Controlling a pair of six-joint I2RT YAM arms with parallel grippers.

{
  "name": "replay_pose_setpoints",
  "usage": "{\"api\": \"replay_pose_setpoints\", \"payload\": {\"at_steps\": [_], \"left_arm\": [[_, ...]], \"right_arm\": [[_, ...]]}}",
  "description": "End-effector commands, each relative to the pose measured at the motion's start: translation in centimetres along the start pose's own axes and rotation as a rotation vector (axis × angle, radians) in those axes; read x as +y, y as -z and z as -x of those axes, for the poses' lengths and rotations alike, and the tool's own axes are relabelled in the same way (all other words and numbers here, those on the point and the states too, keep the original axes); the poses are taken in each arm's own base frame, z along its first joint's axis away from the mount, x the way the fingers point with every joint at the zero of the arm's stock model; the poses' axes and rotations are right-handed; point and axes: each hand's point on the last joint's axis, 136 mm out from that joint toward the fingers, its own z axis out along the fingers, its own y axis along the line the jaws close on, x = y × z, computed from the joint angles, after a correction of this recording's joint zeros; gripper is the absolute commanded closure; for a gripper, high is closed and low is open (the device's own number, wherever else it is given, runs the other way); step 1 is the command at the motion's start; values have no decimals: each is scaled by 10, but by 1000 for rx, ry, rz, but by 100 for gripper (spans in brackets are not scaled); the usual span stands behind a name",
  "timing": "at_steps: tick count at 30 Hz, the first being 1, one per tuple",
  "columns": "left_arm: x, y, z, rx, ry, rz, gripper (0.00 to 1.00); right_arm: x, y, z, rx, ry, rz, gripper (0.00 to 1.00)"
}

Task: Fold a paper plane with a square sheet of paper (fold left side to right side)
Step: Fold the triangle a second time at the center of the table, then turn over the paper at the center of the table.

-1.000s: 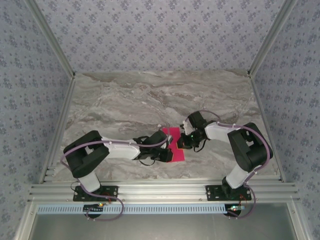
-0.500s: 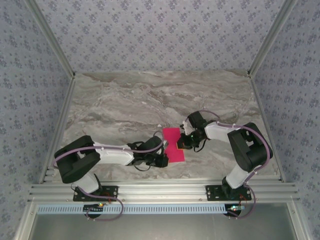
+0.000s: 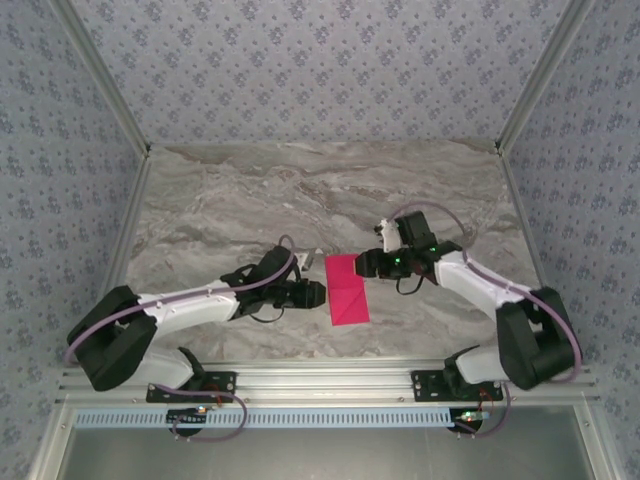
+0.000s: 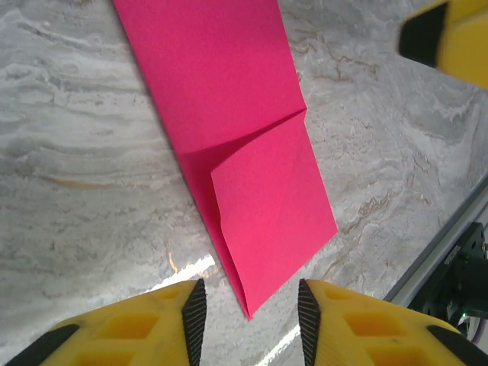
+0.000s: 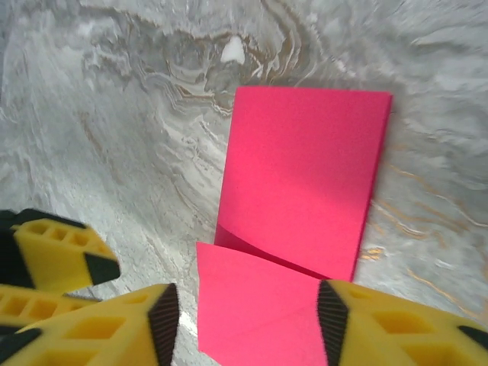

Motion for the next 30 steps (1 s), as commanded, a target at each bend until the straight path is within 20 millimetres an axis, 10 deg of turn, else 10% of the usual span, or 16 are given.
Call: {"api": "replay_pose_setpoints", "payload": {"at_steps": [1, 18, 30], "left_arm": [[-11, -13, 9, 11, -27, -55, 59], [-9, -62, 16, 89, -15, -51, 65], [-6, -40, 21, 31, -36, -10, 94]], "right_arm": [[-20, 11, -16, -15, -21, -76, 39], [-17, 31, -35, -22, -28, -42, 36], [8, 23, -31, -10, -49, 146, 36]]}}
